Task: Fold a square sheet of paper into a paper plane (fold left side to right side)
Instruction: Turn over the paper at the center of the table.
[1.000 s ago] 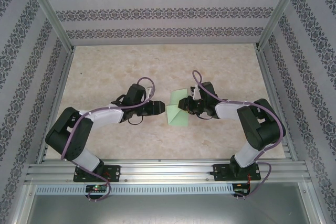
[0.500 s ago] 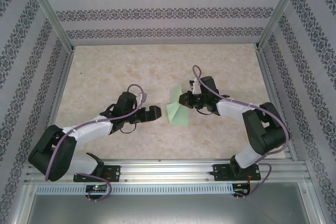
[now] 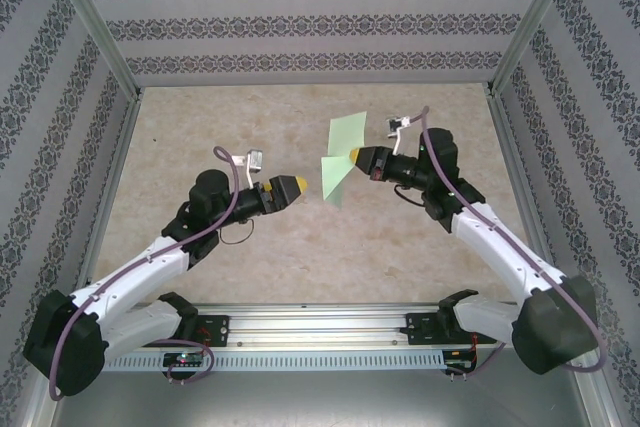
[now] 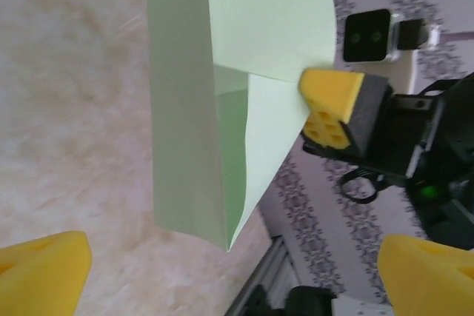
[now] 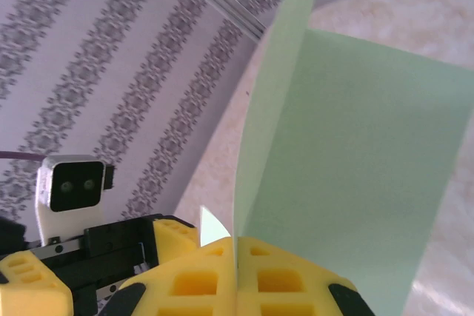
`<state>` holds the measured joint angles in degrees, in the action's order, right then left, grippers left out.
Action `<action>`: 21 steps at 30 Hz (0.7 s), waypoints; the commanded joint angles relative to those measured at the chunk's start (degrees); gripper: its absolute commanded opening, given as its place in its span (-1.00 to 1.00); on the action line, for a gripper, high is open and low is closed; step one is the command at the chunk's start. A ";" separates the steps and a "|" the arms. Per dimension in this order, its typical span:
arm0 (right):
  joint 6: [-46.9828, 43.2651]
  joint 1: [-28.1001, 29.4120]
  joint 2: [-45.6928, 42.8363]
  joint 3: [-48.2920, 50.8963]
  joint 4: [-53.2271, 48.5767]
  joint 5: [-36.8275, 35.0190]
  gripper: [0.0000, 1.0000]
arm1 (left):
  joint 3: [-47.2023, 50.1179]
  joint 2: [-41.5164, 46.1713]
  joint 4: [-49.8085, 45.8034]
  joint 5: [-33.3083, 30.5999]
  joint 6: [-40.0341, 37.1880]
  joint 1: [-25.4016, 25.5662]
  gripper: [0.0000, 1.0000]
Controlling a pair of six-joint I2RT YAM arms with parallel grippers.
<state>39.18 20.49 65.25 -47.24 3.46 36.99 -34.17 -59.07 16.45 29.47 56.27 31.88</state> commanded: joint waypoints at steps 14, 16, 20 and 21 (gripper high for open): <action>4.58 4.18 -2.11 -7.23 6.41 5.47 -0.97 | -10.32 -12.43 21.98 10.71 9.56 4.13 0.91; 4.72 4.25 -2.02 -7.16 6.55 5.31 -0.97 | -10.65 -12.88 22.14 10.67 9.59 4.49 0.75; 5.05 4.17 -2.06 -7.12 5.94 4.49 -0.96 | -10.83 -12.76 21.48 10.39 9.26 4.51 0.35; 5.19 4.12 -2.06 -7.05 6.02 4.57 -0.95 | -10.83 -12.79 21.48 10.39 9.35 4.60 0.27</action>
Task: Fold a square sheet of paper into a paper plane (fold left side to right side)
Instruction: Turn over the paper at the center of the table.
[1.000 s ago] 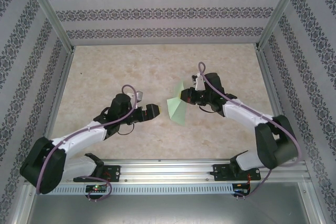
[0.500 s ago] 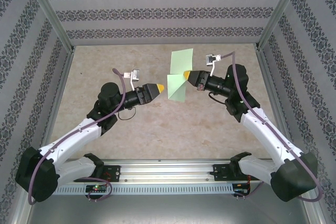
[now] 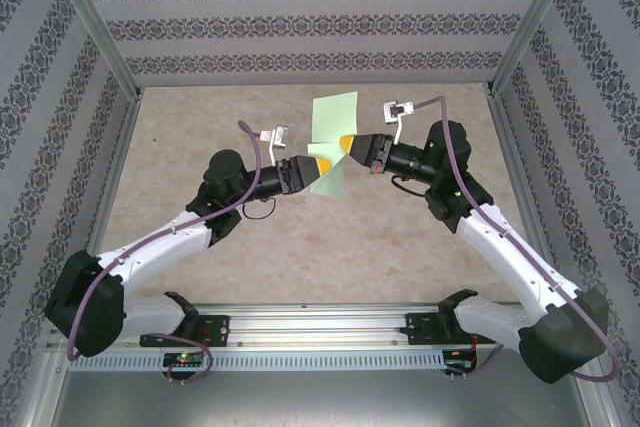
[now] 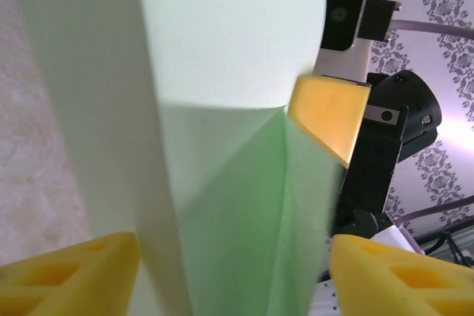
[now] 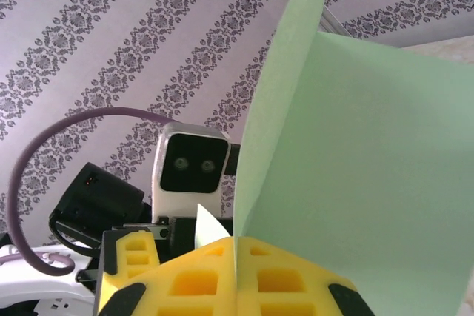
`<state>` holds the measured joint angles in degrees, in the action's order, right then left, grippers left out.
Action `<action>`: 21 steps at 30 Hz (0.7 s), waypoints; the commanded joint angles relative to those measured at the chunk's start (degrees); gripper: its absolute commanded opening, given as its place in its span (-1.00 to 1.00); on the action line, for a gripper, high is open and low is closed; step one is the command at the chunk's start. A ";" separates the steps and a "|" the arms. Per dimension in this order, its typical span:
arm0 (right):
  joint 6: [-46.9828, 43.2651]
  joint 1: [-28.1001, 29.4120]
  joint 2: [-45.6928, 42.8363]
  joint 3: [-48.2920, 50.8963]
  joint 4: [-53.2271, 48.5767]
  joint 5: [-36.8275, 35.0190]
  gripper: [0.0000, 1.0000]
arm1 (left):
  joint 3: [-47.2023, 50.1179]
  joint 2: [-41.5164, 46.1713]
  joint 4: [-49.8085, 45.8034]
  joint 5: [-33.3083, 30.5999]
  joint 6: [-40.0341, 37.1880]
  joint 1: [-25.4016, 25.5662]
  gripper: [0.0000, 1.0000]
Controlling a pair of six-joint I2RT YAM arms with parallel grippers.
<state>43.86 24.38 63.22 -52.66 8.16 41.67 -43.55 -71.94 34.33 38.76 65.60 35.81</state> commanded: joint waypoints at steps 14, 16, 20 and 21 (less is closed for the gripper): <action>0.23 -1.67 -2.15 0.02 -1.34 -0.60 -0.26 | -1.15 0.60 -0.86 -0.04 -2.35 1.20 -0.82; -0.87 -2.79 -3.27 0.21 -4.03 -1.21 -0.11 | -0.77 0.88 -1.46 -0.44 -2.96 1.19 -0.85; -3.92 -5.96 -6.33 0.48 -11.35 -3.94 0.21 | -0.64 2.05 -6.01 -1.25 -5.92 1.19 -0.88; -5.00 -6.62 -7.12 0.35 -13.84 -5.55 0.25 | -0.98 2.77 -9.17 -2.11 -7.64 1.23 -0.88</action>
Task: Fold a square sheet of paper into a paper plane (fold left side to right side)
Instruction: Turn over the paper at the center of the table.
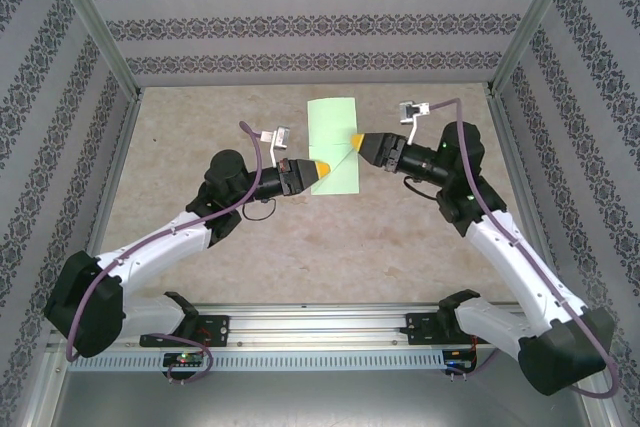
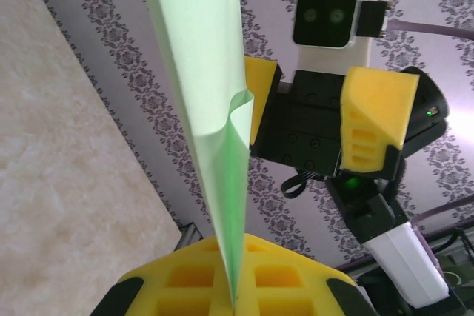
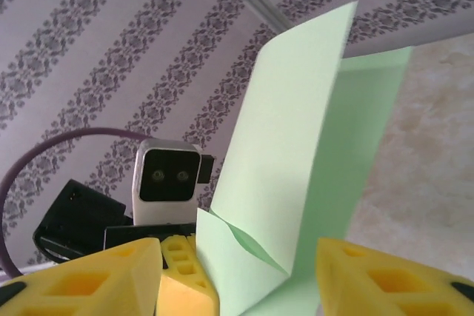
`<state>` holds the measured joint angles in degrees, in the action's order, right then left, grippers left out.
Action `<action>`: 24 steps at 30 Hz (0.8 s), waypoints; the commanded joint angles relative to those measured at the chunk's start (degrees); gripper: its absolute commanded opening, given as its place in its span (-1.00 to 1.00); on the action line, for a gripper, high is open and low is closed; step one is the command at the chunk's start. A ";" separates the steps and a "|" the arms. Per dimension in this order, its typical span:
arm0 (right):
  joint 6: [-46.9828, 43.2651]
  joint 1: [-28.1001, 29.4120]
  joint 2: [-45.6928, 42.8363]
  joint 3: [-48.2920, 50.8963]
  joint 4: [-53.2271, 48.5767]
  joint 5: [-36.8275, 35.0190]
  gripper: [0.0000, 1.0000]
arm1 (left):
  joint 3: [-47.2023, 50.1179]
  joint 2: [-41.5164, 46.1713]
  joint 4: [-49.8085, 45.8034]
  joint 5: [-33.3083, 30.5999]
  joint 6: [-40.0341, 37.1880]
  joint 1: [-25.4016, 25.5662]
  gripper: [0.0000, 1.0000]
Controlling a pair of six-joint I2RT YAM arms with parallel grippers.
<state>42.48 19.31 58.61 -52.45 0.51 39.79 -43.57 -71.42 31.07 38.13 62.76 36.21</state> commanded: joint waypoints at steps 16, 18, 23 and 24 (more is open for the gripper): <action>-7.71 -10.74 -10.03 4.19 -33.85 -29.56 0.96 | -23.13 -2.86 -82.50 -60.08 -33.30 14.73 -1.00; -7.32 -11.60 -10.50 5.04 -33.88 -29.12 0.96 | -27.90 -9.21 -89.75 -65.99 -30.81 16.98 -1.00; -8.00 -12.53 -10.71 5.70 -35.17 -29.10 0.96 | -40.15 -26.65 -104.24 -74.37 -24.13 20.96 -0.94; -8.19 -12.68 -10.75 5.77 -35.44 -29.24 0.96 | -41.91 -29.15 -105.68 -75.03 -23.15 21.53 -0.92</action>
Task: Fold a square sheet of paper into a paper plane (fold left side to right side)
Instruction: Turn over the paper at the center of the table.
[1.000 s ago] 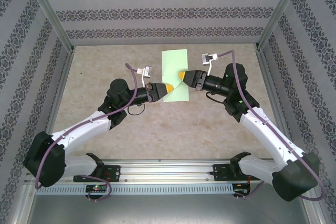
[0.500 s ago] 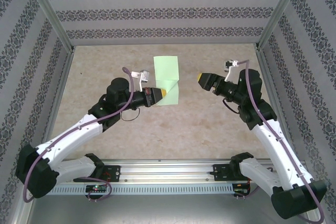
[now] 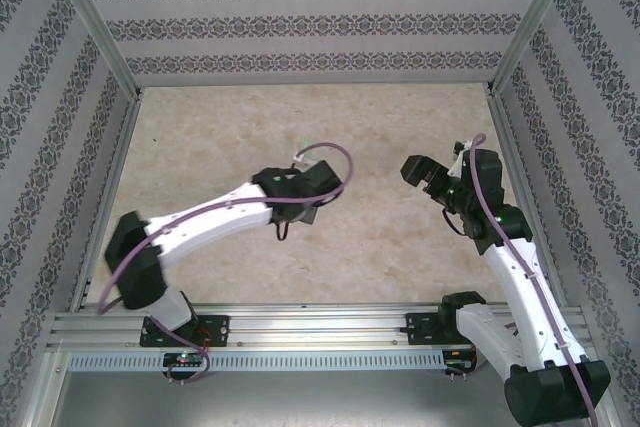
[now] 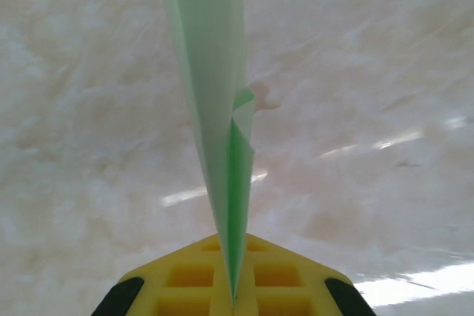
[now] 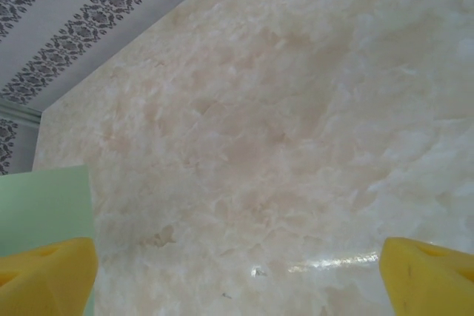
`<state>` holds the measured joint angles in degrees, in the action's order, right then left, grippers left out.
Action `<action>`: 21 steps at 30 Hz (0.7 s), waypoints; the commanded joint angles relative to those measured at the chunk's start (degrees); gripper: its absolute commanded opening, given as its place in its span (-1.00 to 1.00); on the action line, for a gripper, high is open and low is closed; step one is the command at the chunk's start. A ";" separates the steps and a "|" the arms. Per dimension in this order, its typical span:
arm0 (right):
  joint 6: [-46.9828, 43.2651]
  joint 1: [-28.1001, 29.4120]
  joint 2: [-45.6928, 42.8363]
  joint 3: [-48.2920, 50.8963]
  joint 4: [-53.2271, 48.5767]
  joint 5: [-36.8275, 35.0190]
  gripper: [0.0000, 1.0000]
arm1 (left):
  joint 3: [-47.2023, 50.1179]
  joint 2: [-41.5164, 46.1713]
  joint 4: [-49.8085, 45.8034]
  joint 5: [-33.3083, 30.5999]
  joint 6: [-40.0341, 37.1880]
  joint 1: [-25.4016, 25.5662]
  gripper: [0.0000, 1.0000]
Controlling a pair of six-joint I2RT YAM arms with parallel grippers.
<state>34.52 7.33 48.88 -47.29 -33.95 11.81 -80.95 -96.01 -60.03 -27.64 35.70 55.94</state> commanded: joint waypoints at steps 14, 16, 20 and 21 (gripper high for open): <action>-3.05 -2.41 -2.17 0.58 -7.86 -7.72 0.96 | -21.33 -30.53 -14.43 2.26 2.22 5.40 -0.31; -3.14 -2.41 -1.89 0.92 -7.83 -7.53 0.96 | -21.33 -30.13 -9.95 6.91 0.71 5.40 -0.24; -3.30 -2.41 -0.10 1.97 -6.34 -3.67 0.96 | -20.87 -26.51 -3.32 14.18 -1.54 5.02 -0.02; -3.17 -2.42 0.49 2.40 -5.71 -2.21 0.96 | -20.11 -25.07 -1.60 15.65 -1.82 4.74 0.02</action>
<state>32.60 5.45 48.27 -46.30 -40.71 6.92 -100.44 -125.99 -68.69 -19.14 36.49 60.51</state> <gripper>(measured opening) 0.980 0.499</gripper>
